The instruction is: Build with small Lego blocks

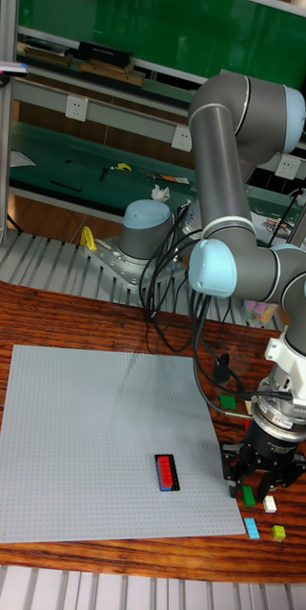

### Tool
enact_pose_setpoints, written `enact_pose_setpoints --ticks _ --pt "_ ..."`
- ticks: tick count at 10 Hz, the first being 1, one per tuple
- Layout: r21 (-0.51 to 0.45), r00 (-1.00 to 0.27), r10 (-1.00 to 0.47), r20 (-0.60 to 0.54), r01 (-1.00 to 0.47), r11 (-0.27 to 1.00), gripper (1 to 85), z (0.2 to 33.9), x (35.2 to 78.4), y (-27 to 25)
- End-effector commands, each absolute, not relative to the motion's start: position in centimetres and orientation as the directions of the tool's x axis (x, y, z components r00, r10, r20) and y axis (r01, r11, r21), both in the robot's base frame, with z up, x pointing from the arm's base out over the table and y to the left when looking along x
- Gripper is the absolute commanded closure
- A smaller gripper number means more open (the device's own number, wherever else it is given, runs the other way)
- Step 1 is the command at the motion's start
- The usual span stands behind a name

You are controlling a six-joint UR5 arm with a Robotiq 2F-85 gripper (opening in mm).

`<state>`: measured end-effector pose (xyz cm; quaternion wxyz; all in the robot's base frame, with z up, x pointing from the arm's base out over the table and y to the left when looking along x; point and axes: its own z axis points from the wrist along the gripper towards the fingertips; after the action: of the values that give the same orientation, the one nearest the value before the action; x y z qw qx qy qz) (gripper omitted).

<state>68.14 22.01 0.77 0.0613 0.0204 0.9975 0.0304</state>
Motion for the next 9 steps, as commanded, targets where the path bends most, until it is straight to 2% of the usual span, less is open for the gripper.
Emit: enact_pose_setpoints --ticks 1,8,9 --pt "0.07 -0.99 0.067 -0.123 0.059 0.996 41.3 0.56 68.29 22.49" --pt "0.063 -0.991 0.044 -0.129 0.036 0.997 47.0 0.49 68.23 23.16" --pt "0.034 -0.99 0.054 -0.128 0.05 0.998 84.3 0.41 68.36 22.43"
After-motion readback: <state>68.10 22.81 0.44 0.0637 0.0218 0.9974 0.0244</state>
